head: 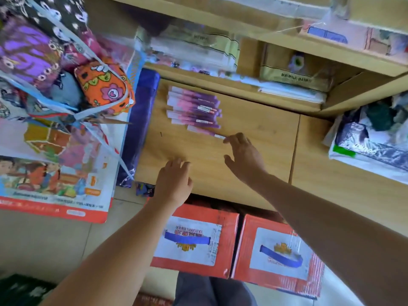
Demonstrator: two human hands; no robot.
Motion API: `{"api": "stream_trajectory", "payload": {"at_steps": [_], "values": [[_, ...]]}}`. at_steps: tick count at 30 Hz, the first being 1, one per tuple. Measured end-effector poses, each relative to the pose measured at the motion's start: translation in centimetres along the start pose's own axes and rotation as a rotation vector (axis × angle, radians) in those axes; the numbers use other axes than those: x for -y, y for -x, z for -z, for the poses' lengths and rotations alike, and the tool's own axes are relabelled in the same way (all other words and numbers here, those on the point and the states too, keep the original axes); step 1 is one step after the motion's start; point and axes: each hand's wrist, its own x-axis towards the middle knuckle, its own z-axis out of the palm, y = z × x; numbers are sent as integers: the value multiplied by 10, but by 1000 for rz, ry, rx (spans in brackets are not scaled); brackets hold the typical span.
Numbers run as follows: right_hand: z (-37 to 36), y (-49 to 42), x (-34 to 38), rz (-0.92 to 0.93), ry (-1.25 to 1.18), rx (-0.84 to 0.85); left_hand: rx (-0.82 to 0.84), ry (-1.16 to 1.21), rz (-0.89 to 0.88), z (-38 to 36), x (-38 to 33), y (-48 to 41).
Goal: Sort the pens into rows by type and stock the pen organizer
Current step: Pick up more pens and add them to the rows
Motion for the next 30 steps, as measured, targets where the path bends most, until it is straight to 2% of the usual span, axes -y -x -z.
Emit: {"api": "stream_trajectory", "payload": {"at_steps": [6,13,22,30], "values": [[7,-73,31,211,50,-90,-129,73,27,7,10,-22],[-8,-77,28,223,316,-24,-194,121,11,8,11,-37],[-18,-68,25,232,126,12,-240,179,37,13,15,-43],[-32,-55,46,85,195,135,-233,322,169,10,22,-37]]}}
